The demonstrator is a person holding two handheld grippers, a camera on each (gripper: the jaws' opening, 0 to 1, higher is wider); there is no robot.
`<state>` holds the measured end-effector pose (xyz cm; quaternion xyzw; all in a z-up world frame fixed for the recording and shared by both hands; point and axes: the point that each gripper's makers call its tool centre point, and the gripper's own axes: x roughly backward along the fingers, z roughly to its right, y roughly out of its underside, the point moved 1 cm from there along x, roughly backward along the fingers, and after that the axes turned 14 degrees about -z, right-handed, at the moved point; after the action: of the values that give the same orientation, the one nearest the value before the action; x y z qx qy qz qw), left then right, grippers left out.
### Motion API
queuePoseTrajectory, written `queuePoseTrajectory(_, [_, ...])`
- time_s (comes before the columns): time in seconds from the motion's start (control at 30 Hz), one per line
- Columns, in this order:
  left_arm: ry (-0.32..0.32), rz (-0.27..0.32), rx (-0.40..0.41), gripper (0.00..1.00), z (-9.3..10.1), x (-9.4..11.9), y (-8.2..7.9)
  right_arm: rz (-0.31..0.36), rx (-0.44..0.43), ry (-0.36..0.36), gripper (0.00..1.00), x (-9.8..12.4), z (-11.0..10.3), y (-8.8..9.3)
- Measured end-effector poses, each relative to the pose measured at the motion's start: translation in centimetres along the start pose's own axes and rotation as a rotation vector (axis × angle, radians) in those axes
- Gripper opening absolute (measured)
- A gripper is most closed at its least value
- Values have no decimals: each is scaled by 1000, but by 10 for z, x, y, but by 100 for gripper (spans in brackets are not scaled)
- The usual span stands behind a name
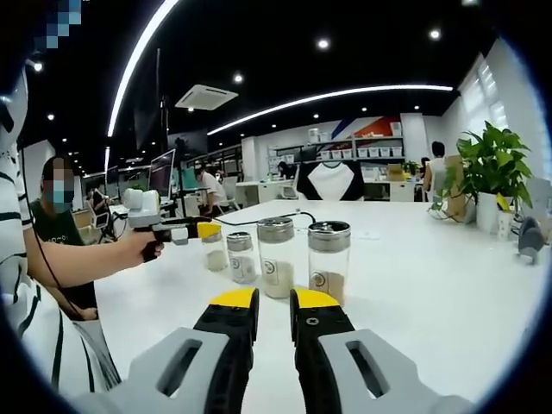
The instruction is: Rotate the seasoning bottle until the label or dispensing opening points toward the visible target arrow and the bottle remains upright within the marked orientation range
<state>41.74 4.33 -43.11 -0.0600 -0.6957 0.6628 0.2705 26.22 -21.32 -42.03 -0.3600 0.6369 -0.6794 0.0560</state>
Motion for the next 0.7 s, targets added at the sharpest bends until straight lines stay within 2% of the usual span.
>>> queuePoseTrajectory(0.13, [13,-14,11,48,-3,-1,3,-2,1,1,12,0,-1,0])
queuePoseTrajectory(0.23, [27,2,1,46,-1,0,-1,2,1,6,12,1,-1,-1])
queuePoseTrajectory(0.33, [52,-8,6,38,0,-1,0,3,-6,11,12,1,1,-1])
queuePoseTrajectory(0.6, [105,-23,29,33,5,-2,1,4,-17,11,12,1,3,1])
queuePoseTrajectory(0.7, [111,-42,-9,34,8,-1,6,9,-21,12,12,2,3,1])
